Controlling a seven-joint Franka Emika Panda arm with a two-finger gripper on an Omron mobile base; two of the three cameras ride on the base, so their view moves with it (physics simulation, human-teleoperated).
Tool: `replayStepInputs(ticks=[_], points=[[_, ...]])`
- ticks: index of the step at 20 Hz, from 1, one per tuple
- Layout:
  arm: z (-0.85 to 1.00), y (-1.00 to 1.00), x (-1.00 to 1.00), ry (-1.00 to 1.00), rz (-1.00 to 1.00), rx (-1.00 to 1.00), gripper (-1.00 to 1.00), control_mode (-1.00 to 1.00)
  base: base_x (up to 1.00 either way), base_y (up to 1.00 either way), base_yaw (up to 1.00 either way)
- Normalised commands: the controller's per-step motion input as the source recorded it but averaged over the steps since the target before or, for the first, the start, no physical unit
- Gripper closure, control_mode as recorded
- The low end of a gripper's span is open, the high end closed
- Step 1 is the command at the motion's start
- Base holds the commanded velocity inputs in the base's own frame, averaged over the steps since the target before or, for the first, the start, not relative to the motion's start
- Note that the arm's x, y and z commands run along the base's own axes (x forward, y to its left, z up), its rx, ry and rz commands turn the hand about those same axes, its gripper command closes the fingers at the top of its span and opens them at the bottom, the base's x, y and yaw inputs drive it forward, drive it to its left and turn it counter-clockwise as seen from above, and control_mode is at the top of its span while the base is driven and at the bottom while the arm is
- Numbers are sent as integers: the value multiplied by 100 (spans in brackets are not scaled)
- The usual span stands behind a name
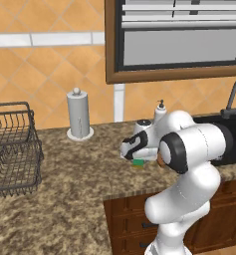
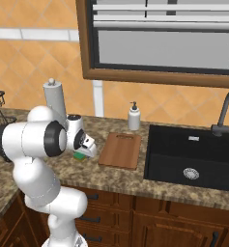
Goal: Pick up the sponge from the counter and clean the cutting board by briefly scrubbing or pressing down on the cutting board. Once finished, release the sponge.
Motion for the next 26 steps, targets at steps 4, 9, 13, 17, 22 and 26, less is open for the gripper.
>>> replayStepInputs(ticks=[4,9,13,17,22,26], points=[[6,0,1,0,5,0,100,-100,0,0,0],[46,-33,1,0,27,3,100,-100,0,0,0],[24,-51,0,0,34,5,100,-100,0,0,0],[-1,-61,3,0,18,-2,100,-100,0,0,0],[-6,-50,1,0,7,-10,100,-100,0,0,0],[-19,-34,0,0,7,0,100,-100,0,0,0]])
